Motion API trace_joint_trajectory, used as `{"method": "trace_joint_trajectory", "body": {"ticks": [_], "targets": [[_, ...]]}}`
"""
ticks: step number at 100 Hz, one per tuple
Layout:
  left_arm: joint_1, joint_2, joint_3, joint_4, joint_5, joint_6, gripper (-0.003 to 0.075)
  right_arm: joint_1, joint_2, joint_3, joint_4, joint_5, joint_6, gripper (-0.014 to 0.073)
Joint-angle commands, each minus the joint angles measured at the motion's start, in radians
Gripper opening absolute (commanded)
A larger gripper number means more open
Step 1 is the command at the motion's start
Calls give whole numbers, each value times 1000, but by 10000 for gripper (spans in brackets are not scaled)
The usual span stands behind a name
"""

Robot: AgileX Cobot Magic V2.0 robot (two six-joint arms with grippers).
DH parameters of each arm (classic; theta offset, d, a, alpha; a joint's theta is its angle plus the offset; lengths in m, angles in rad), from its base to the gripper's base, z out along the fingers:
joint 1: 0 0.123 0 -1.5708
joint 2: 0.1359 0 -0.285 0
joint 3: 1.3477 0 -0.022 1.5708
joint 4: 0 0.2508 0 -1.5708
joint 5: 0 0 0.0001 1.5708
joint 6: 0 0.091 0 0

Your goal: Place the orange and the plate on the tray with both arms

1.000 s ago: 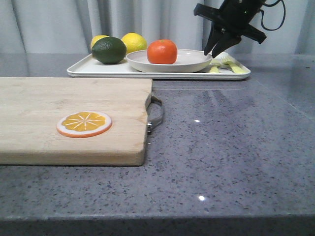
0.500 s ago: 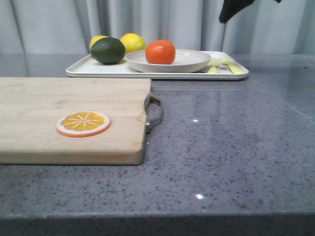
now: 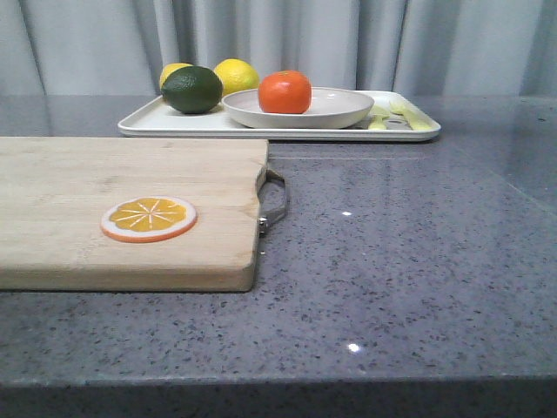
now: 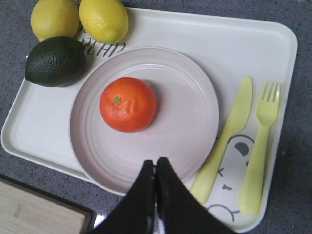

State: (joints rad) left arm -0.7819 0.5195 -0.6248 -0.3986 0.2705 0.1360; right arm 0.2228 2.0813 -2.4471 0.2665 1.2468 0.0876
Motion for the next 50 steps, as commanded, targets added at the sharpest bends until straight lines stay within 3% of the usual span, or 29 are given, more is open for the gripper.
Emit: {"method": "trace_joint_trajectory", "body": {"ticks": [1, 21, 50], "targets": [[2, 5, -25, -16, -71, 1, -20, -4, -118, 54, 4, 85, -25, -39], [2, 5, -25, -16, -71, 1, -20, -4, -267, 275, 4, 21, -77, -39], [2, 5, -25, -16, -55, 1, -20, -4, -609, 749, 4, -270, -126, -39]]}}
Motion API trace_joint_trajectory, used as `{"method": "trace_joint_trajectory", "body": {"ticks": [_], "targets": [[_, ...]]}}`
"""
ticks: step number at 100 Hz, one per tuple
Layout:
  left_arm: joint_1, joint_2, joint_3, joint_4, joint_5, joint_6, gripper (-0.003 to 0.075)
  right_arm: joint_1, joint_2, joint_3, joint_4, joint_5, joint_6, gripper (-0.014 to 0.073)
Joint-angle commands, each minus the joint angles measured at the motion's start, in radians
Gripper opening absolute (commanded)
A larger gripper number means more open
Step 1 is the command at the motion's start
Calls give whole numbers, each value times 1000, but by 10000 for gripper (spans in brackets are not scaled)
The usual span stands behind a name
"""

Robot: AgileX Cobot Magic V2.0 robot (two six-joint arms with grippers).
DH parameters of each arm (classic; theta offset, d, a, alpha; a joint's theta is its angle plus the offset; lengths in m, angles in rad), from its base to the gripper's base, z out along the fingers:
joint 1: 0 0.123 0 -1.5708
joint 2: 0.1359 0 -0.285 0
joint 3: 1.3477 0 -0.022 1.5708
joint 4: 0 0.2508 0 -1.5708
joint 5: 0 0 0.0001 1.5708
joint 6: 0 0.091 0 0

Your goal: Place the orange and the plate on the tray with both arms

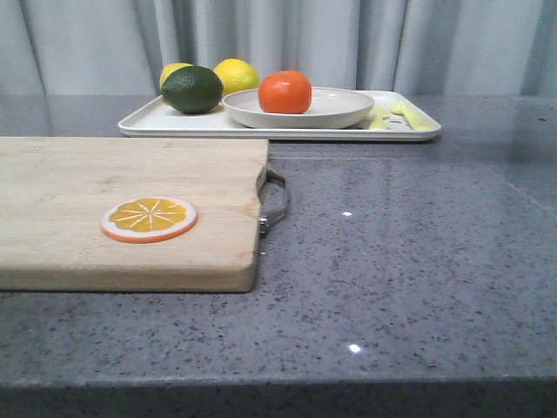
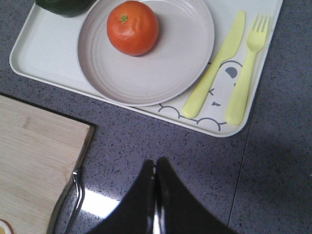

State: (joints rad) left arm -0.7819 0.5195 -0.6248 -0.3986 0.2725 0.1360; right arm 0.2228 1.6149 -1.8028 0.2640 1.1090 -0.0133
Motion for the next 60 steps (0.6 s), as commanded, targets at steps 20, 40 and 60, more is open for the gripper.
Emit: {"method": "trace_joint_trajectory", "body": {"ticks": [20, 40, 60], "targets": [[2, 5, -25, -16, -36, 1, -20, -4, -371, 437, 7, -299, -75, -39], [2, 5, -25, -16, -23, 1, -20, -4, -588, 703, 7, -439, -88, -39], [2, 5, -25, -16, -16, 1, -20, -4, -781, 887, 5, -515, -161, -39]]}}
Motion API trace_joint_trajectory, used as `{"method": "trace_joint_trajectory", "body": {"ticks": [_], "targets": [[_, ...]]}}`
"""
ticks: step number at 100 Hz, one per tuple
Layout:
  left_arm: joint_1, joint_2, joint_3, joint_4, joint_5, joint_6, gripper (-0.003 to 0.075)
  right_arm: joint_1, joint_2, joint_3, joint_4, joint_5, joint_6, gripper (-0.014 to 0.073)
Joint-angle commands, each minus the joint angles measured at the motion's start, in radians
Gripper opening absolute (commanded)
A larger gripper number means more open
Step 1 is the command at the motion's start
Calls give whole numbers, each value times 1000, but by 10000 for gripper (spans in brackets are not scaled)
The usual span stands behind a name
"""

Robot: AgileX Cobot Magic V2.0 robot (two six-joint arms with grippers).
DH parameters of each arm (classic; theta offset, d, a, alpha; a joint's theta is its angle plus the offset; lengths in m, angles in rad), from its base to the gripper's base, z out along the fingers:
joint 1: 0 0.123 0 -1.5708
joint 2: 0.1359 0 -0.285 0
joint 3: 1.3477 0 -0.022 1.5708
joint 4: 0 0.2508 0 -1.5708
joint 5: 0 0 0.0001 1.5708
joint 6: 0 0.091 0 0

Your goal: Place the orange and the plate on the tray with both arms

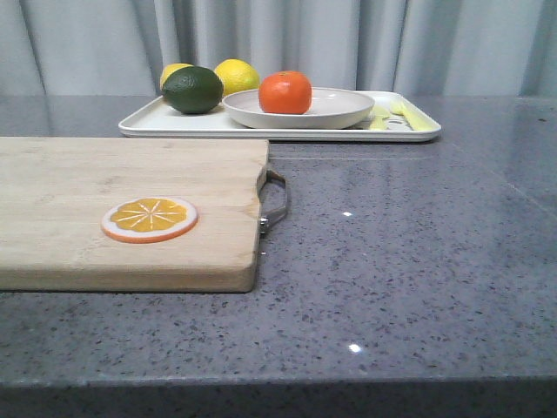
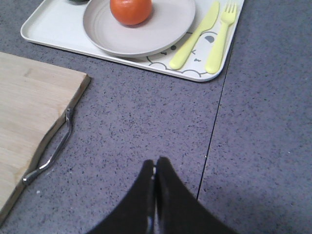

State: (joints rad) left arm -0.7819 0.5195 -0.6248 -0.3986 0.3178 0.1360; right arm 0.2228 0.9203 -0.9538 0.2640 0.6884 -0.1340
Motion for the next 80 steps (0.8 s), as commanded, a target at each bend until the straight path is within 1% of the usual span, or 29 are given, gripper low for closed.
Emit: {"method": "trace_joint_trajectory", "body": {"ticks": [1, 28, 54, 68, 80], "targets": [[2, 5, -25, -16, -60, 1, -20, -4, -92, 49, 5, -96, -44, -39], [2, -23, 0, -16, -49, 1, -20, -4, -345, 229, 5, -126, -52, -39], [2, -171, 85, -16, -51, 1, -20, -4, -579, 367, 5, -127, -52, -39], [2, -249, 116, -16, -51, 1, -20, -4, -670, 415, 6, -131, -52, -39], [2, -284, 129, -16, -51, 1, -20, -4, -706, 432, 6, -124, -52, -39]]}}
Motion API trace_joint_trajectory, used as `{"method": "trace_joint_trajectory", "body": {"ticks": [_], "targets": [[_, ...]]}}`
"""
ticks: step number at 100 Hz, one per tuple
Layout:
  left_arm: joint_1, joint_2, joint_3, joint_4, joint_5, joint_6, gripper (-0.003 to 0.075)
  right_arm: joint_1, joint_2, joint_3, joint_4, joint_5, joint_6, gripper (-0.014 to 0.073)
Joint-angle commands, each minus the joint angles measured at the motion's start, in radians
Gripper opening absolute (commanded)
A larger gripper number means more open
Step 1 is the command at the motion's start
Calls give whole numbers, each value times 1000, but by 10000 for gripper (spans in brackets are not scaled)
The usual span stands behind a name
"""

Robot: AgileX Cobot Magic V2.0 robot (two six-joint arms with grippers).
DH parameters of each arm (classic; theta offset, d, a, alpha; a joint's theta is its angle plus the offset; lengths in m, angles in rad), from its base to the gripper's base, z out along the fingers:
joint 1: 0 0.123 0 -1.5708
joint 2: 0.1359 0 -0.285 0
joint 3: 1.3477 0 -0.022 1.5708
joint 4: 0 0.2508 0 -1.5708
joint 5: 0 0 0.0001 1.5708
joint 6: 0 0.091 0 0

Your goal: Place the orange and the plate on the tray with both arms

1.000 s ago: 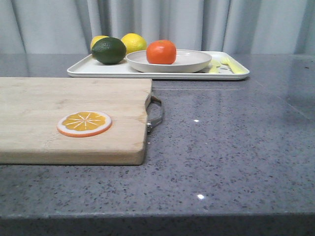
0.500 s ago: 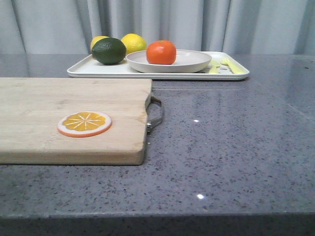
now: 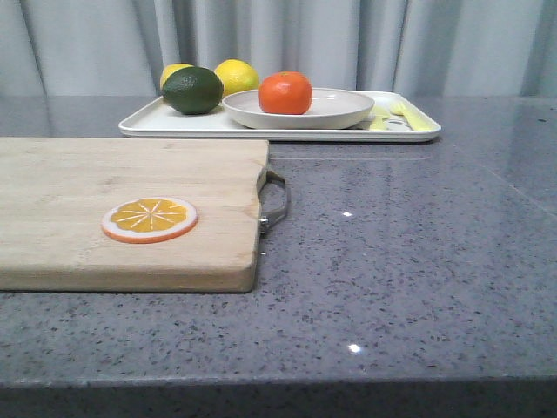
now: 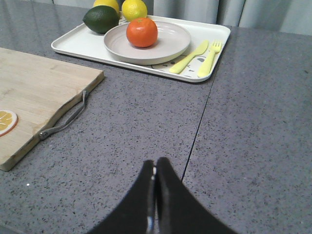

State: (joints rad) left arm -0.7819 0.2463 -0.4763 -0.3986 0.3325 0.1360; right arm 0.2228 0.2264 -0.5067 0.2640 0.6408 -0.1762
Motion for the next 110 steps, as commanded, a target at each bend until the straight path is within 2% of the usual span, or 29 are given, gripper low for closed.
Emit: {"method": "trace_joint_trajectory", "body": {"ticks": [1, 94, 110], "targets": [[2, -11, -20, -16, -66, 1, -20, -4, -13, -15, 6, -75, -10, -39], [2, -13, -20, -16, -66, 1, -20, -4, -15, -15, 10, -72, -10, -39], [2, -13, -3, 85, -74, 1, -20, -4, -15, -15, 10, -72, -10, -39]]}}
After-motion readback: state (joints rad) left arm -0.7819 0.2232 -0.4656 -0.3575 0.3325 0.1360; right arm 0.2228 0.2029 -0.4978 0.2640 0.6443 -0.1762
